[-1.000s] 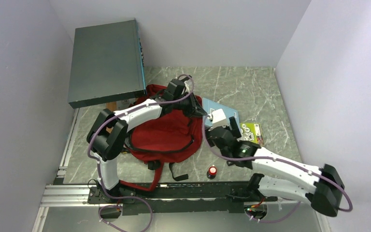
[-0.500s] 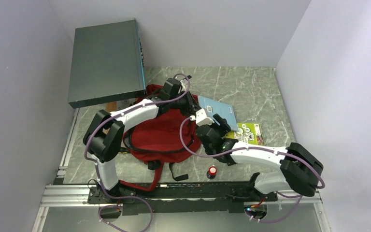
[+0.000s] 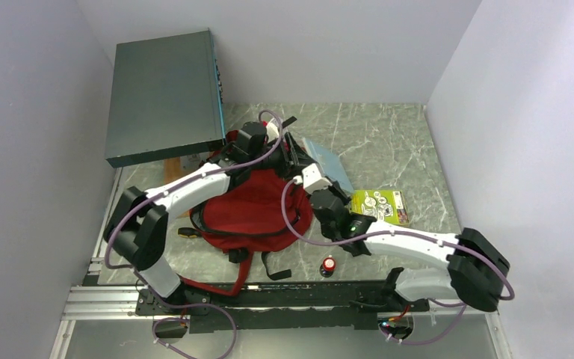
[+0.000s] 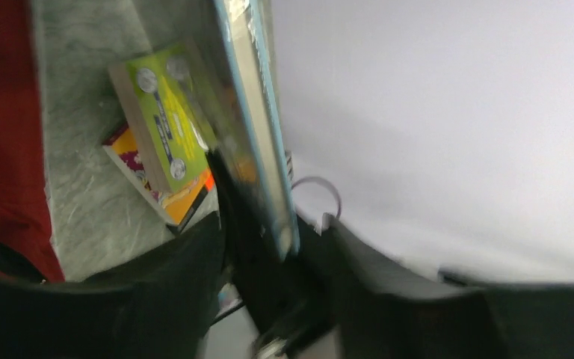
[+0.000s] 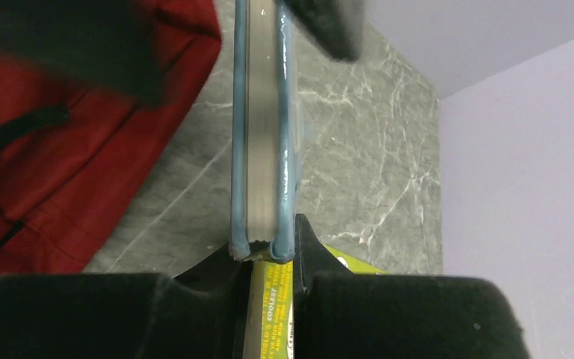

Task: Pack the student bag
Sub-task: Pick up the book from the center of the board.

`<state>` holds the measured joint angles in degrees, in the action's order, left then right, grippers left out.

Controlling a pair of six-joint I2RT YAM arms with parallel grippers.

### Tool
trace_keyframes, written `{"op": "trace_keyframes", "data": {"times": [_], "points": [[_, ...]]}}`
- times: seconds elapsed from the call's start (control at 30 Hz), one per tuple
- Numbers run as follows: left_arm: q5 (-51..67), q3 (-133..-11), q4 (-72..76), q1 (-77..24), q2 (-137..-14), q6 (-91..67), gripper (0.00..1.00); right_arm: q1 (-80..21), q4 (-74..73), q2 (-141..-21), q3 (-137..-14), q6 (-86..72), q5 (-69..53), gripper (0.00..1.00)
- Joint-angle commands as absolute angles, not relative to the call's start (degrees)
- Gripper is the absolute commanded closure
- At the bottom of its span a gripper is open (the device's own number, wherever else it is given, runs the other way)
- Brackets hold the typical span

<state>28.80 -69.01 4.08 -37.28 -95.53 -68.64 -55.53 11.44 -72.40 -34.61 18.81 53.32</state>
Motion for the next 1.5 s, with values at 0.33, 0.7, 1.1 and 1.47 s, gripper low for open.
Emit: {"op": "trace_keyframes", "data": {"times": [0.33,0.7,1.1,1.47], "points": [[35.7,-57.7,17.6,-37.8,-62.6,-57.0,0.0,-31.1,-6.7,-47.1,-44.0,-12.4,3.4,1.0],[22.4,-48.0,-5.6,-37.6,-34.7,-49.3,0.0,-21.0,9.5,-54.6,-50.5,-46.3,-46.1,1.0],[4.3,-31.1,-14.6,-37.6,-13.1,-63.2,0.0,-27.5,43.4,-63.5,-35.7,-77.0,-47.0,1.0],[-3.3,-23.8,-25.5,-37.6,-2.4,-79.8,0.0,-32.5,55.2,-68.6,-30.6,-85.0,-39.5,1.0]]}}
